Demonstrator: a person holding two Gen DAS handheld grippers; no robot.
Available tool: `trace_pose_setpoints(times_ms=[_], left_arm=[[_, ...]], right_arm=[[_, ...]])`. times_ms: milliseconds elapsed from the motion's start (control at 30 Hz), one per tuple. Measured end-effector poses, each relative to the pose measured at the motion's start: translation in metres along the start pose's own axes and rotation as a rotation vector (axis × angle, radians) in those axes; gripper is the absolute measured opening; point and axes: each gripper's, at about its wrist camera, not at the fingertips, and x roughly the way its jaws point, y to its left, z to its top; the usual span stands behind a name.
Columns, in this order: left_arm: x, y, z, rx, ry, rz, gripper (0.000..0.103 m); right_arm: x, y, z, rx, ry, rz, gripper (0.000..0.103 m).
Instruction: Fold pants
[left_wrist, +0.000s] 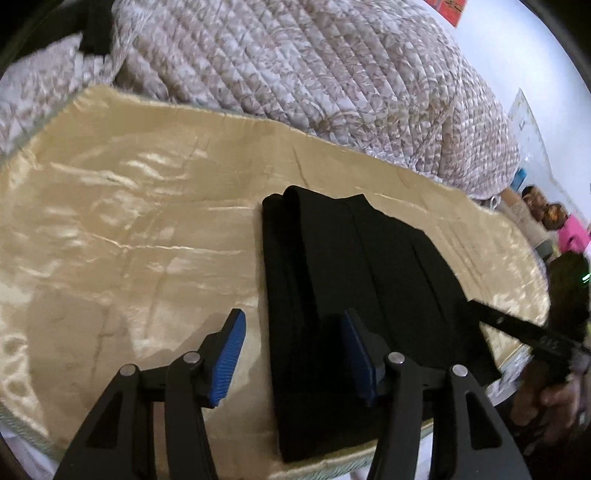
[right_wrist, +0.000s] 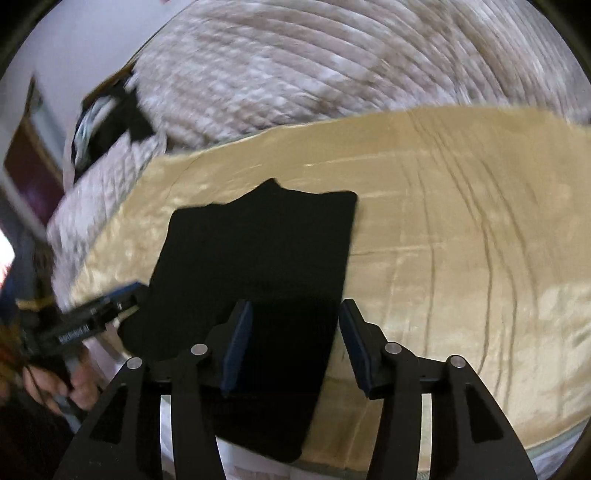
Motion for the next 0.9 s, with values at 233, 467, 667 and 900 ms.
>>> trace_pose_setpoints(times_ms=[233,467,667,900], left_arm=[[0.024,0.005,0.013,-0.065,0.019,-0.099,0.064],[0.021,0.000,0.007,-0.066,0.030,-0.125,0.057],[0.020,-0.007,0.009,-0.045,0.021,-0.077,0.047],[0.009,-0.019,0.015,0.004,-0.009,-0.022,0.030]], right_arm=[[0.022,-0.018,0.007,0.144,0.039,0.135,0.050],[0.032,-0.022,0.011,0.191,0.049,0.213,0.050],[0.032,-0.019,0.006,0.184,0.055,0.207,0.032],[0.030,-0.012,0.009,0.166,0.035,0.173,0.019]])
